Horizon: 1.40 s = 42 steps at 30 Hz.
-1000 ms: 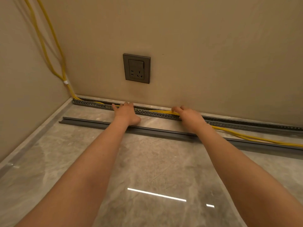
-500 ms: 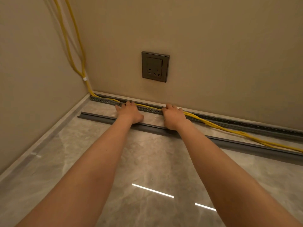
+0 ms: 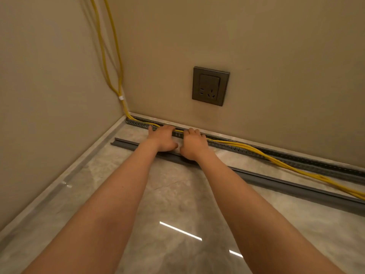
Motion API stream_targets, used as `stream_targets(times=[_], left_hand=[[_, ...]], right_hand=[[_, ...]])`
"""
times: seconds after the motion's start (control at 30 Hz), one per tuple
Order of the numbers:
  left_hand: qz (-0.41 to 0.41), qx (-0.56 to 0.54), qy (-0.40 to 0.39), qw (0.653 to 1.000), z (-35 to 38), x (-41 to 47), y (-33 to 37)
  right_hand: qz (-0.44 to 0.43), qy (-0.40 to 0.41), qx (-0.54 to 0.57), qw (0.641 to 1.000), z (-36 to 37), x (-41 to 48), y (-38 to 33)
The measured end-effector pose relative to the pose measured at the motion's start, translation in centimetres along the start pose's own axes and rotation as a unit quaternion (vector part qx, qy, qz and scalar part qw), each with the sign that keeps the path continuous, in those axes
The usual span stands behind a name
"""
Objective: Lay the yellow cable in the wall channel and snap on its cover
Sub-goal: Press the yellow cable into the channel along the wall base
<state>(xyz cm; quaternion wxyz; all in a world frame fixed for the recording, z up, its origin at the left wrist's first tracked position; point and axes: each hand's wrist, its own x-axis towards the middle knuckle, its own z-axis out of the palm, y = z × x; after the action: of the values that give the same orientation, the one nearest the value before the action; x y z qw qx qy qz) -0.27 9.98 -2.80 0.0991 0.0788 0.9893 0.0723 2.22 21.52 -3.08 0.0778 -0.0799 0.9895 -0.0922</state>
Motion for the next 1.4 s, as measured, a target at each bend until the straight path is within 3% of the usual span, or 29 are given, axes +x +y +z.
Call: stream_targets(times=[0.17,0.63,0.77,0.87,1.27,1.4], left_hand=[[-0.078,0.041,0.005,0.996,0.7,-0.1,-2.6],[-0.065,0.192,-0.02,0.979,-1.0,0.3,-0.8],[0.052,0.117,0.045,0.991,0.5,-0.6,1.4],[0.114,0.078,0.038,0.99,1.3,-1.2,2.9],[0.022,0.198,-0.032,0.98,0.1,-0.7,6.3],[0.015,0.215,-0.035,0.976,0.1,-0.7,6.2]], right_hand=[[0.011,-0.02,-0.015,1.0,-0.3,0.6,-0.1],[-0.035,-0.037,0.004,0.999,-0.9,-0.2,1.2],[-0.027,-0.014,-0.001,1.0,-0.7,-1.0,2.2],[-0.016,0.001,0.006,1.0,-0.4,-1.5,3.1],[-0.037,0.003,0.044,0.998,0.3,-2.7,5.5],[-0.021,0.086,-0.033,0.996,0.7,-5.1,8.5]])
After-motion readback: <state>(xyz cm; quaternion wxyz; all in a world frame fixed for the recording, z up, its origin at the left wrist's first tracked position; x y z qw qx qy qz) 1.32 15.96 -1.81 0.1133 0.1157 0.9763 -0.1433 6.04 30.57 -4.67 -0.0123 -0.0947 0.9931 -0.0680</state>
